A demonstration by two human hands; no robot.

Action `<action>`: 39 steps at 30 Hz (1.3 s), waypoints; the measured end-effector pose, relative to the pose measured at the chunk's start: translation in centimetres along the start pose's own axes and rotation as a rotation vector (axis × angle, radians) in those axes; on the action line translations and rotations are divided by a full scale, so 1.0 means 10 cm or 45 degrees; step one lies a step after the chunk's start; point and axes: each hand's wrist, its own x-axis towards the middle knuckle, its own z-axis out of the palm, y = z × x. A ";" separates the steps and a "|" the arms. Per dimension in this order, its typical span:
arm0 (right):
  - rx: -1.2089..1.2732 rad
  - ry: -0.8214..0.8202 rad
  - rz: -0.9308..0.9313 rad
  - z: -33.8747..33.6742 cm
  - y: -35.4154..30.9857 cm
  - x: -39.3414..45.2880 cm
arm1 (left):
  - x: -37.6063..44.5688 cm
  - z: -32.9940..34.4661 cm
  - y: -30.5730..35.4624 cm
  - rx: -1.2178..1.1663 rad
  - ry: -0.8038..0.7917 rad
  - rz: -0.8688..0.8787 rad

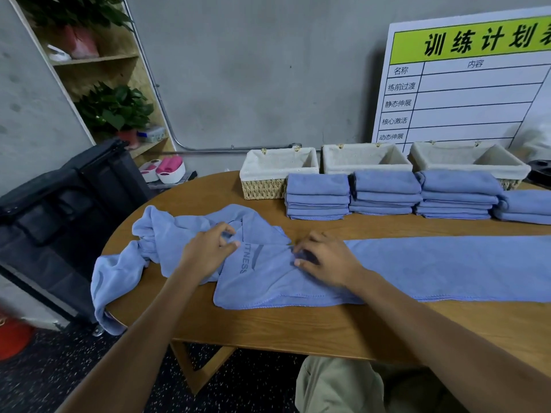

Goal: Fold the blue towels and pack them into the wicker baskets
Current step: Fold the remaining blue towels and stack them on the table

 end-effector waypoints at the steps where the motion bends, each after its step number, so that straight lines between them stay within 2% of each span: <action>1: -0.016 -0.037 -0.019 0.02 0.04 -0.02 | 0.04 0.03 0.00 -0.036 0.018 -0.030; 7: 0.015 -0.103 -0.054 0.04 0.20 -0.12 | 0.07 0.11 0.03 -0.215 0.235 -0.134; 11: -0.031 -0.222 -0.092 0.04 0.25 -0.16 | 0.02 0.16 0.07 -0.088 0.318 -0.139; 13: -0.077 -0.307 -0.095 0.04 0.26 -0.19 | -0.01 0.21 0.14 0.005 0.424 -0.079; 15: -0.119 -0.358 -0.097 0.04 0.26 -0.21 | -0.04 0.31 0.26 0.017 0.451 0.092; 17: -0.160 -0.377 -0.109 0.02 0.25 -0.22 | -0.11 0.49 0.38 0.014 0.292 0.293; 19: -0.170 -0.391 -0.115 0.00 0.25 -0.26 | -0.20 0.69 0.42 0.136 0.070 0.398; 24: -0.207 -0.402 -0.100 -0.13 0.47 -0.52 | -0.29 0.68 0.30 0.419 -0.228 0.375; 27: -0.146 -0.398 -0.103 -0.18 0.53 -0.60 | -0.29 0.60 0.43 0.452 -0.270 0.370; 29: -0.003 -0.253 -0.079 -0.20 0.49 -0.55 | -0.31 0.66 0.62 0.397 -0.202 0.408; 31: 0.012 -0.118 -0.028 -0.20 0.46 -0.50 | -0.34 0.78 0.80 0.302 -0.256 0.422; 33: -0.111 -0.179 0.004 -0.19 0.51 -0.51 | -0.37 0.88 0.85 0.346 -0.359 0.391; 39: -0.228 -0.317 0.150 -0.29 0.87 -0.71 | -0.31 0.77 0.70 0.405 -0.410 0.387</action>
